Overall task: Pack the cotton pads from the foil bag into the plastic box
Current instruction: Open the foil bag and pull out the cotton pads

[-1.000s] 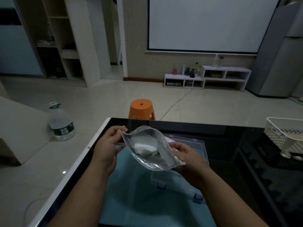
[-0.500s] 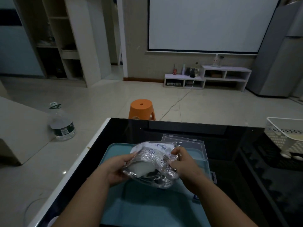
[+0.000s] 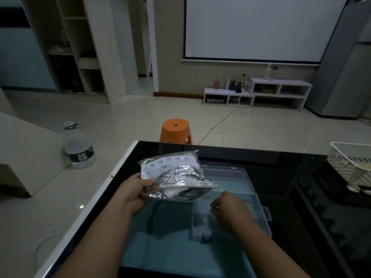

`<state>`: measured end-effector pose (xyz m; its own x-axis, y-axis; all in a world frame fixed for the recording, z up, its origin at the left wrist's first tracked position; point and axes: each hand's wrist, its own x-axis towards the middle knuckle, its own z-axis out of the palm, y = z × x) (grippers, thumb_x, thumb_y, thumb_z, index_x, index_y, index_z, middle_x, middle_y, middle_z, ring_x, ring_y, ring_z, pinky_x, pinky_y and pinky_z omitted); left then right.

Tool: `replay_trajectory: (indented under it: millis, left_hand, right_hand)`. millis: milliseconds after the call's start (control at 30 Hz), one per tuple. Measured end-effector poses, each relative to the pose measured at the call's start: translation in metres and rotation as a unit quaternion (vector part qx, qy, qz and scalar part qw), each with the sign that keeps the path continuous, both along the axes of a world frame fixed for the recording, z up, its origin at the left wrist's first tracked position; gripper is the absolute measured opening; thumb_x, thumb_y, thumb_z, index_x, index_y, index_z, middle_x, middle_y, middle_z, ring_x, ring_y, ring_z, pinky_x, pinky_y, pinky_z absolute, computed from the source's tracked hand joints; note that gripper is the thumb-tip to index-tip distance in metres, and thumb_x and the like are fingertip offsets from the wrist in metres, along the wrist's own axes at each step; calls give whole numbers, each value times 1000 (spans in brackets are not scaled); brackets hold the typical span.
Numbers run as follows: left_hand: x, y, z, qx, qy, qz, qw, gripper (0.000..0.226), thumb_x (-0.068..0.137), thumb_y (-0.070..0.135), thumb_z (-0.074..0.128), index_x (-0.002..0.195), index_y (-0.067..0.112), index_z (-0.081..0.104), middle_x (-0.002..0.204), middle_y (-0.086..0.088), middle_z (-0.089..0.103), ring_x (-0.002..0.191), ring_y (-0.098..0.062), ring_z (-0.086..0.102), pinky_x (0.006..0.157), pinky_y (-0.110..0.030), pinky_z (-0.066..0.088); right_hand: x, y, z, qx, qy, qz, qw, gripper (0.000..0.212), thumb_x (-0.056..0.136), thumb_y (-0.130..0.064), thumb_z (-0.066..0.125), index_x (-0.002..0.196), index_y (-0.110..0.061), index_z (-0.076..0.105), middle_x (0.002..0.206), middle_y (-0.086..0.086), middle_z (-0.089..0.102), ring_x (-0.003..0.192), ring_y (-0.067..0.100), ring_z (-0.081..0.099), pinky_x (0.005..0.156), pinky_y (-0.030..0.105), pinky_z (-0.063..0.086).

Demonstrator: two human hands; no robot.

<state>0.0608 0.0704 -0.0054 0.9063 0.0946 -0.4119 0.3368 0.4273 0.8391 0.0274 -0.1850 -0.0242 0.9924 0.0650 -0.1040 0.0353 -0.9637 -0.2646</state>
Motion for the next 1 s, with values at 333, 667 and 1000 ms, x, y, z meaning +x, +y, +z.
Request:
replay_trajectory:
  millis: [333, 667, 1000]
  left_hand:
    - [-5, 14, 2, 9, -34, -6, 999, 36, 89, -13, 49, 119, 4, 57, 86, -14, 70, 58, -19, 68, 47, -29, 56]
    - [-14, 30, 4, 105, -97, -70, 987, 46, 85, -12, 58, 124, 13, 52, 105, -11, 70, 83, -31, 69, 76, -49, 56]
    - [-8, 36, 1, 131, -125, -54, 982, 76, 61, 58, 80, 122, 19, 59, 114, -9, 71, 107, -34, 66, 99, -58, 46]
  right_hand:
    - [0, 0, 8, 181, -73, -69, 978, 22, 94, -23, 56, 109, -22, 72, 107, 0, 70, 89, 14, 61, 76, 26, 44]
    - [17, 51, 30, 607, 162, -112, 770, 32, 91, -37, 64, 107, -10, 67, 110, 16, 68, 98, 35, 67, 86, 50, 57]
    - [21, 72, 17, 527, 3, -50, 848, 19, 83, -23, 75, 97, -19, 63, 95, 7, 71, 92, 27, 68, 87, 52, 55]
